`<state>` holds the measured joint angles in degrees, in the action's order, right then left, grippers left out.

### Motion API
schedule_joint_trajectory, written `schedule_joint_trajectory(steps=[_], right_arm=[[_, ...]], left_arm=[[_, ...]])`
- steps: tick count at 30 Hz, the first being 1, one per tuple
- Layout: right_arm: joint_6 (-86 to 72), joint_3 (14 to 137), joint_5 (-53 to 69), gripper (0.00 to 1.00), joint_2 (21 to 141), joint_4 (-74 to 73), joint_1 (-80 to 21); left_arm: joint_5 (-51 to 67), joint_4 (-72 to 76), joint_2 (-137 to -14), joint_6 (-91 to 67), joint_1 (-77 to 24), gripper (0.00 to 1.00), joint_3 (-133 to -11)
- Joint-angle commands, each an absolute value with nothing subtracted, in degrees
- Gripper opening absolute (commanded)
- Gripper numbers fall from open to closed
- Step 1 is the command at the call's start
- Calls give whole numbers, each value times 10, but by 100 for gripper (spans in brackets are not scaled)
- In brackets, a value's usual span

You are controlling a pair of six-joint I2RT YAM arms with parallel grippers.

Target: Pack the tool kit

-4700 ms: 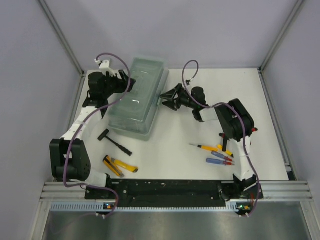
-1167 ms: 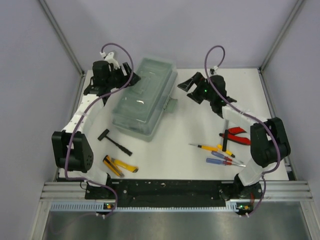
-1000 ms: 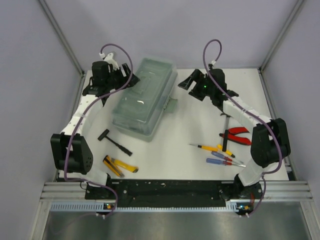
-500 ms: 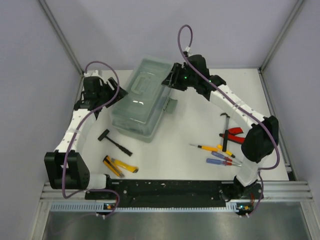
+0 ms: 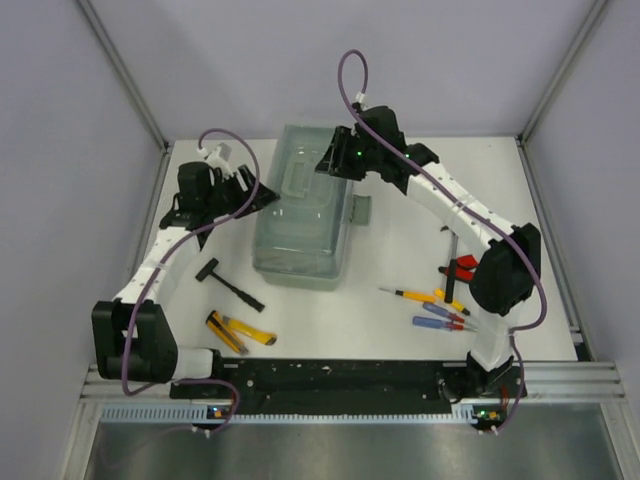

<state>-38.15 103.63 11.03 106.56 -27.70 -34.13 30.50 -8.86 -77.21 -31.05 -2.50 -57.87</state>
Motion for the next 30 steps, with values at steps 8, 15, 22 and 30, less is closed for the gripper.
schedule_joint_trajectory(steps=[8,15,22,30], right_arm=[[-385,1128,92,52,1105,-299,-369],[-383,1143,75,60,1132,-324,-376],[-410,1181,63,60,1168,-351,-394],[-431,1219,3,60,1200,-403,-420]], left_arm=[[364,-168,-837,-279,-116,67,-595],[352,-157,-848,-295,-115,69,-637],[369,-142,-866,-312,-115,63,-632],[378,-139,-874,-323,-116,59,-637]])
